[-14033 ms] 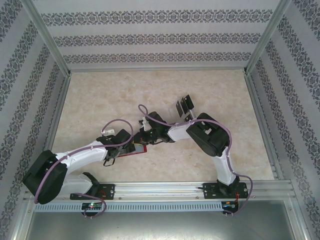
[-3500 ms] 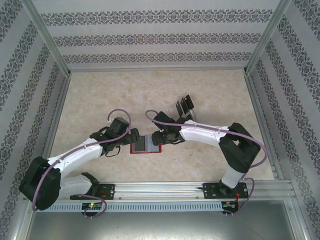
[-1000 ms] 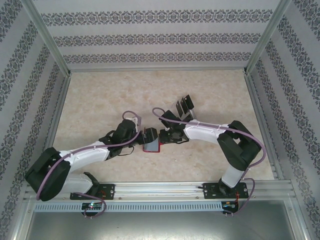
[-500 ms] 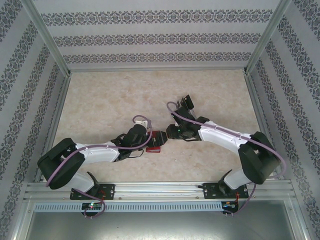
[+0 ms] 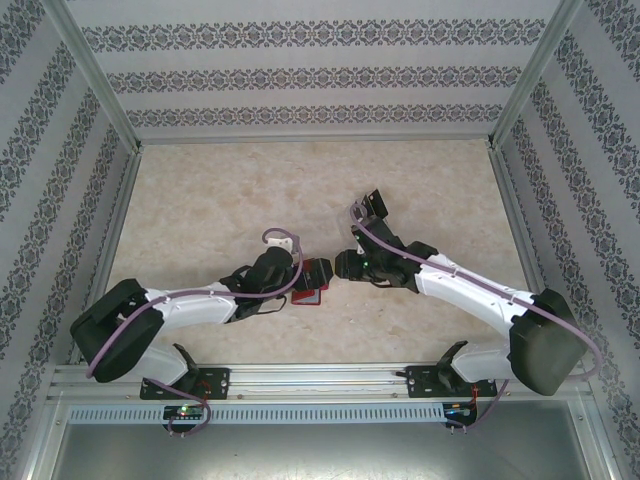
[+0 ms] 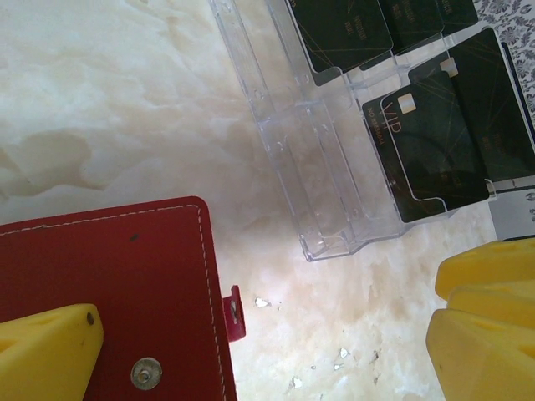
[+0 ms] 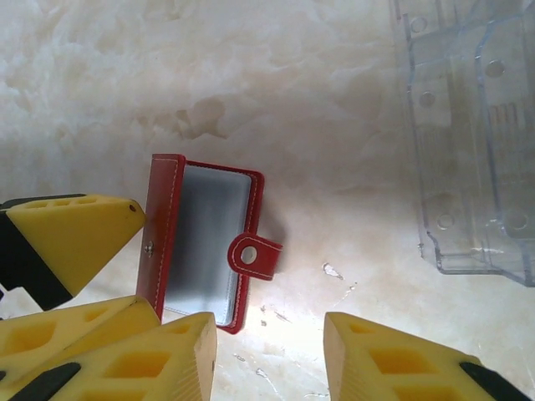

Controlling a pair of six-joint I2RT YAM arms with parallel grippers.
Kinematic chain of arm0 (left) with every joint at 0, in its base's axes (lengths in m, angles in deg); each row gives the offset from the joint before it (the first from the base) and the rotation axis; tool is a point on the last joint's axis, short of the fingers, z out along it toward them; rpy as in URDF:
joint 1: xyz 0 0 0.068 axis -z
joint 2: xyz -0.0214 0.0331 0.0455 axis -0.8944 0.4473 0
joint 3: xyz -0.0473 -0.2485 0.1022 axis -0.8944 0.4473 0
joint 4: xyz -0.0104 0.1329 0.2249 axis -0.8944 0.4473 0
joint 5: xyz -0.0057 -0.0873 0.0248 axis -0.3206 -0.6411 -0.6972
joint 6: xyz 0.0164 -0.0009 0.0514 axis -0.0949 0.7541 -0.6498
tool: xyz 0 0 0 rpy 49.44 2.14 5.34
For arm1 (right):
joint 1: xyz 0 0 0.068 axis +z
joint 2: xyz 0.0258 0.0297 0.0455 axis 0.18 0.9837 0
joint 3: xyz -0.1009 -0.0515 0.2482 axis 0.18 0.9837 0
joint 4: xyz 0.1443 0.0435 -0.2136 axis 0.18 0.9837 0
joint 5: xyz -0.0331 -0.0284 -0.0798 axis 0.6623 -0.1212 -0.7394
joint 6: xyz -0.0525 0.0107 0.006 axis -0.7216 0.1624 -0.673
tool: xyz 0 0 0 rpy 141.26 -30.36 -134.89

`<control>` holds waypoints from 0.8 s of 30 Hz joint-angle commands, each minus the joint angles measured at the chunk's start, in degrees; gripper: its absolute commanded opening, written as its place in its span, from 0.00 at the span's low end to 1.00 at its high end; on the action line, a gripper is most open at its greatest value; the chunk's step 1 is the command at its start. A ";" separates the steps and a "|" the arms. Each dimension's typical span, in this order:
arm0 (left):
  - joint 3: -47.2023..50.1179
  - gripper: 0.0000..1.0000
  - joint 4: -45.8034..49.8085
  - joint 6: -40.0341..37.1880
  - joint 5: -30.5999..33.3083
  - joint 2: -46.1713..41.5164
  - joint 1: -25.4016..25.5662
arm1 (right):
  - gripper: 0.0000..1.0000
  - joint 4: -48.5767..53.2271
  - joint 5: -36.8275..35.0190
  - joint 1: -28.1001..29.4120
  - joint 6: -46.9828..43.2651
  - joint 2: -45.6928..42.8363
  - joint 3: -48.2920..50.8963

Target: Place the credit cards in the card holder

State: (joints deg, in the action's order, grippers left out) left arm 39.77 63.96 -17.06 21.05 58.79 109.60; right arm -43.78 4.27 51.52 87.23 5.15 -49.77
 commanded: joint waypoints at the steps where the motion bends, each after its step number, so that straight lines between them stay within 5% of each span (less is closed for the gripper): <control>1: -2.28 1.00 1.64 -1.31 2.31 -1.67 0.26 | 0.39 -2.88 2.40 2.76 3.23 -2.28 1.64; 4: -2.92 1.00 3.19 -1.52 2.41 -2.32 -0.75 | 0.38 -5.48 2.37 3.99 5.22 -3.14 2.48; 12: -4.94 1.00 6.62 -2.26 1.60 -3.88 -3.75 | 0.13 -10.43 2.96 8.02 6.83 3.18 -0.90; 24: -8.62 1.00 23.42 -3.21 4.14 -8.27 -13.28 | 0.03 -15.77 4.26 15.03 9.84 13.58 -2.53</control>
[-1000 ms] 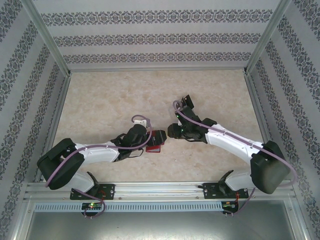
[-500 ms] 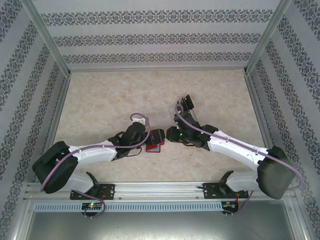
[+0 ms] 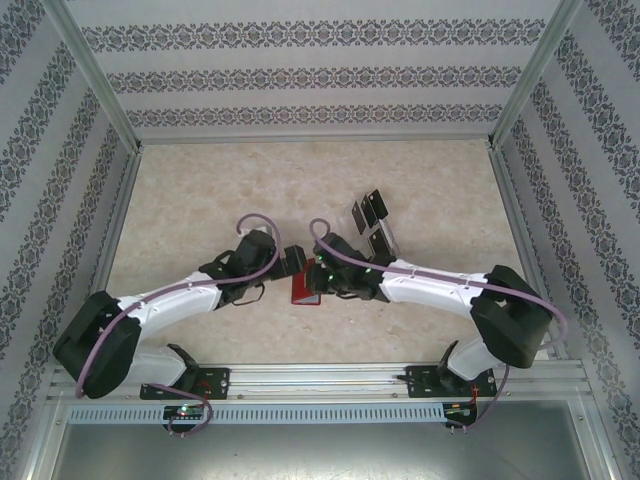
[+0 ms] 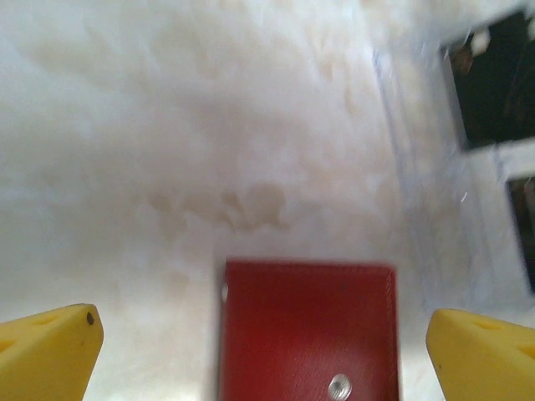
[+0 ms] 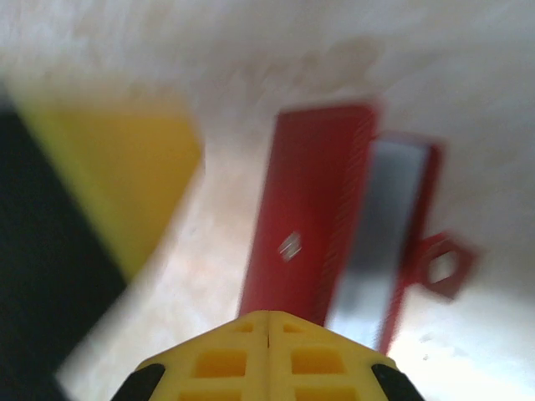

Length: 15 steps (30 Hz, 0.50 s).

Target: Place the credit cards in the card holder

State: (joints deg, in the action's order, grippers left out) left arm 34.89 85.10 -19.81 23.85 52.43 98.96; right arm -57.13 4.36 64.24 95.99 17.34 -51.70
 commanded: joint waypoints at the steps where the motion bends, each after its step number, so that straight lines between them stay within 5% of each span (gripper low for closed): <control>1: -4.26 1.00 3.53 -1.09 0.76 -1.66 -3.49 | 0.03 -2.53 4.17 2.69 1.22 1.92 -0.51; 15: -14.61 1.00 18.53 -16.83 -2.84 10.68 -5.21 | 0.00 -4.99 2.45 2.16 0.87 3.47 3.68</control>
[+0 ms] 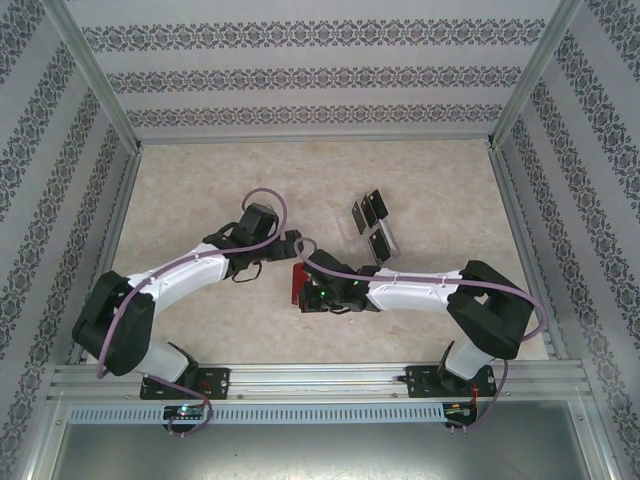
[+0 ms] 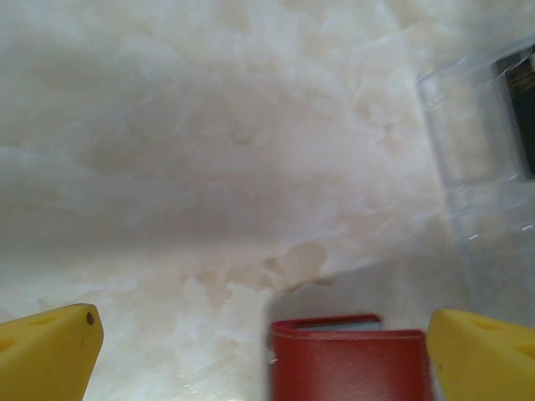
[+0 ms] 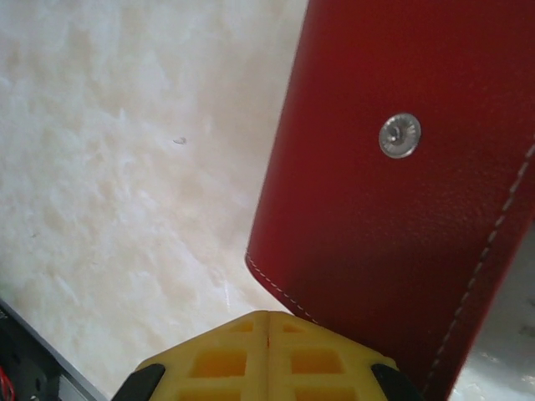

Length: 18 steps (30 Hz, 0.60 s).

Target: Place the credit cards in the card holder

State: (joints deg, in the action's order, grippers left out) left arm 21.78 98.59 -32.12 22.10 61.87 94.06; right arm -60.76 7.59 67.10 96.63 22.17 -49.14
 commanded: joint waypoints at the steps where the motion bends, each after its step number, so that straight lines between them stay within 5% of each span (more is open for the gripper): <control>1: -1.72 1.00 5.26 -4.92 -1.32 1.76 -0.36 | 0.00 -1.33 -0.78 -0.87 0.00 -2.04 1.29; 18: -1.37 1.00 6.67 -7.59 -1.30 2.37 0.53 | 0.00 -0.20 -0.56 -3.82 -0.82 -3.71 2.87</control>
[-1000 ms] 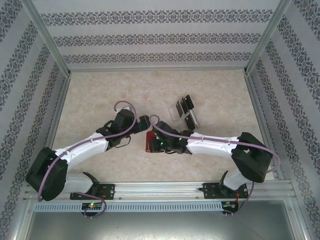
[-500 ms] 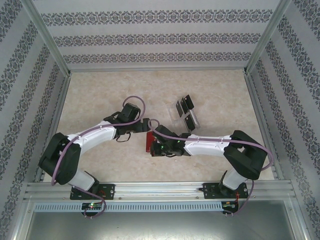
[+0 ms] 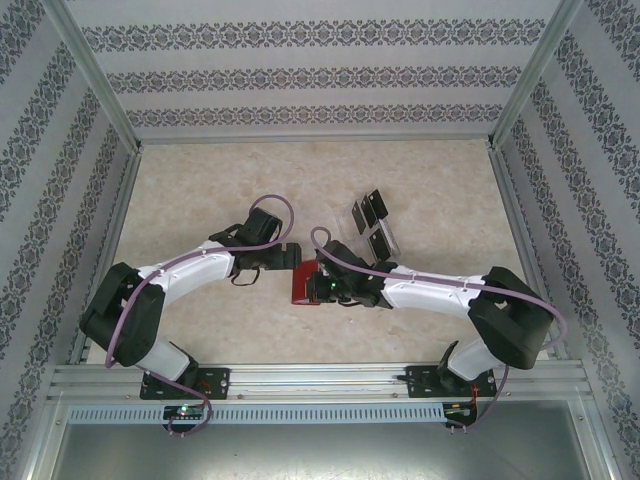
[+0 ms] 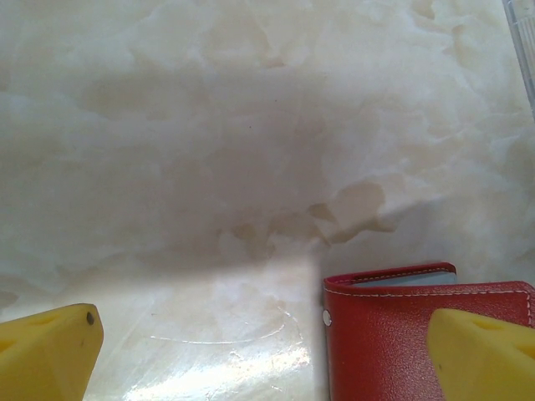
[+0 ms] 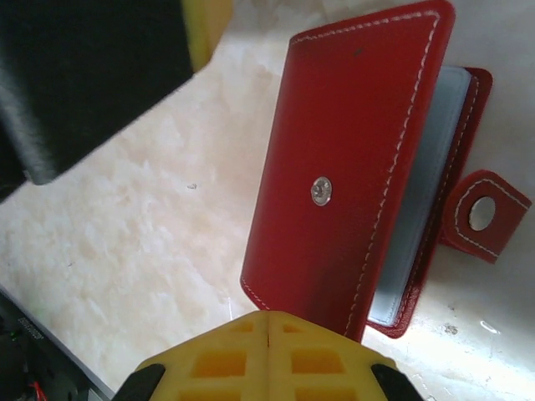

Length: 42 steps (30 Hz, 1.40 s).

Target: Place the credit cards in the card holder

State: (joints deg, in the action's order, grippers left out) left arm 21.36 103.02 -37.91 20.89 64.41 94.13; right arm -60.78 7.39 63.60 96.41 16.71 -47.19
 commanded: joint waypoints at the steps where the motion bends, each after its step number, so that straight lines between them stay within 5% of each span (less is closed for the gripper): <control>1: -1.10 1.00 2.50 -2.03 0.05 -0.25 0.50 | 0.00 -0.75 -0.33 -0.45 -0.41 2.37 1.35; 33: -3.30 1.00 -0.13 -4.67 3.01 7.54 4.36 | 0.00 -5.22 1.05 -2.18 -0.09 7.79 4.23; 42: -3.98 1.00 3.75 -2.12 8.39 11.52 4.29 | 0.00 -3.94 1.29 -2.84 -0.61 5.42 4.09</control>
State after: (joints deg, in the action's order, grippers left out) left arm 18.11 104.03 -41.67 24.83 74.59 97.98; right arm -66.66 9.16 61.66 96.45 23.38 -44.15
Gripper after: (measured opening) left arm 0.998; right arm 0.058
